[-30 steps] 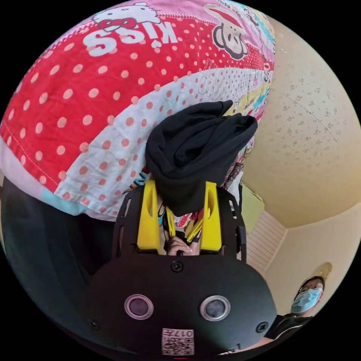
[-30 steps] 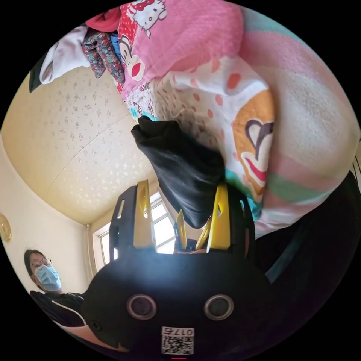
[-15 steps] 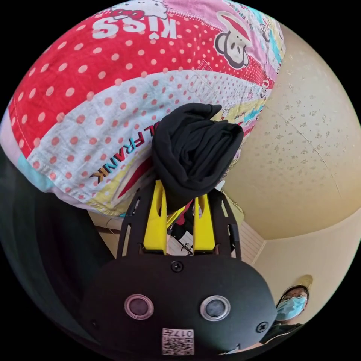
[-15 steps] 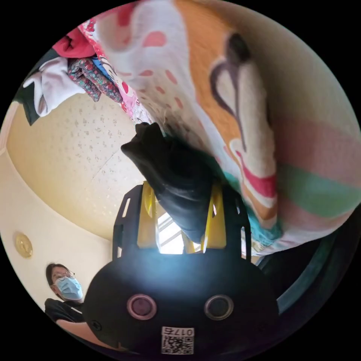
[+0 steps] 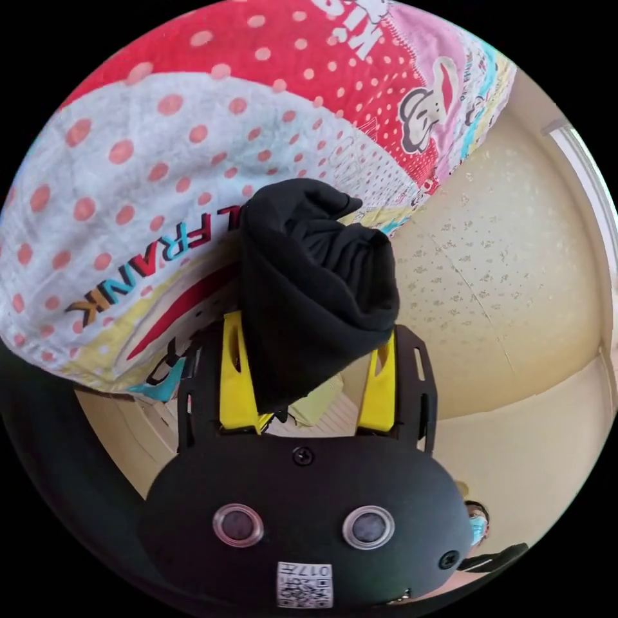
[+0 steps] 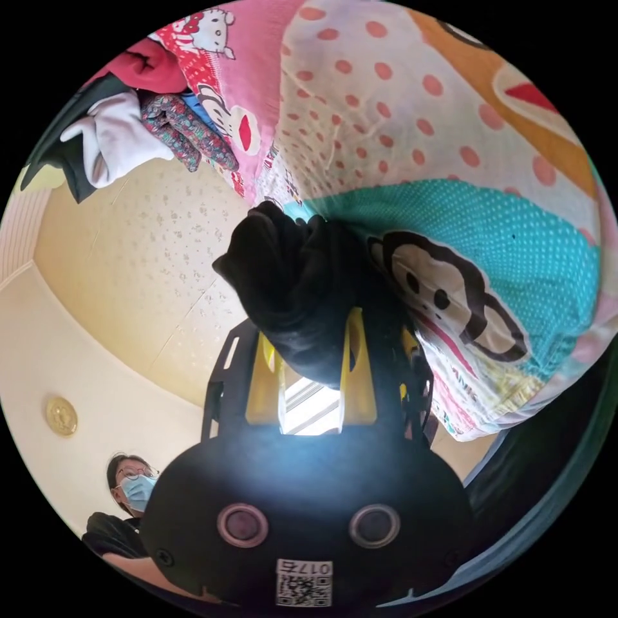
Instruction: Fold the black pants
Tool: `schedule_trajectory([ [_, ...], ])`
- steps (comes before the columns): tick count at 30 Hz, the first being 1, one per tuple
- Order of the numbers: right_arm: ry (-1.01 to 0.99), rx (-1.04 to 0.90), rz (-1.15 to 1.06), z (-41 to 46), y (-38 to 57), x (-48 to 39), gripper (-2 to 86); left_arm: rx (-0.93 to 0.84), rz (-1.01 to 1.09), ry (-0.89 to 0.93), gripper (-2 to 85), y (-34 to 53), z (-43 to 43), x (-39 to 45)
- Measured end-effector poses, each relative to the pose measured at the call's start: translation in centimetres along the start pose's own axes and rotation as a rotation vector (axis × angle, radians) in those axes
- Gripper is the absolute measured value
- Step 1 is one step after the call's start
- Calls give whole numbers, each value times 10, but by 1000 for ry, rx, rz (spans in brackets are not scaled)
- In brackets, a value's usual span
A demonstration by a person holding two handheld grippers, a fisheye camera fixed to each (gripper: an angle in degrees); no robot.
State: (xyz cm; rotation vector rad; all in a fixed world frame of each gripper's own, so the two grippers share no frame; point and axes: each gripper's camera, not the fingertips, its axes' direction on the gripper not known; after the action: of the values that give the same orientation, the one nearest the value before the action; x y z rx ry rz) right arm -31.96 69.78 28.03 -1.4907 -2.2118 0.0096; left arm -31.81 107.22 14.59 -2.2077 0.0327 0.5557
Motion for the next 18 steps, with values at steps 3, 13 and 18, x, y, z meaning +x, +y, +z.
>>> schedule_trajectory([
  [3,11,-1,-23,0,3,-2,147,-48,-20,-94,163,-5,7,7],
  [13,171,-201,-142,43,68,-46,135,-152,44,-40,116,26,-26,81],
  [18,189,-367,-188,103,116,-43,132,-141,116,11,116,32,-82,148],
])
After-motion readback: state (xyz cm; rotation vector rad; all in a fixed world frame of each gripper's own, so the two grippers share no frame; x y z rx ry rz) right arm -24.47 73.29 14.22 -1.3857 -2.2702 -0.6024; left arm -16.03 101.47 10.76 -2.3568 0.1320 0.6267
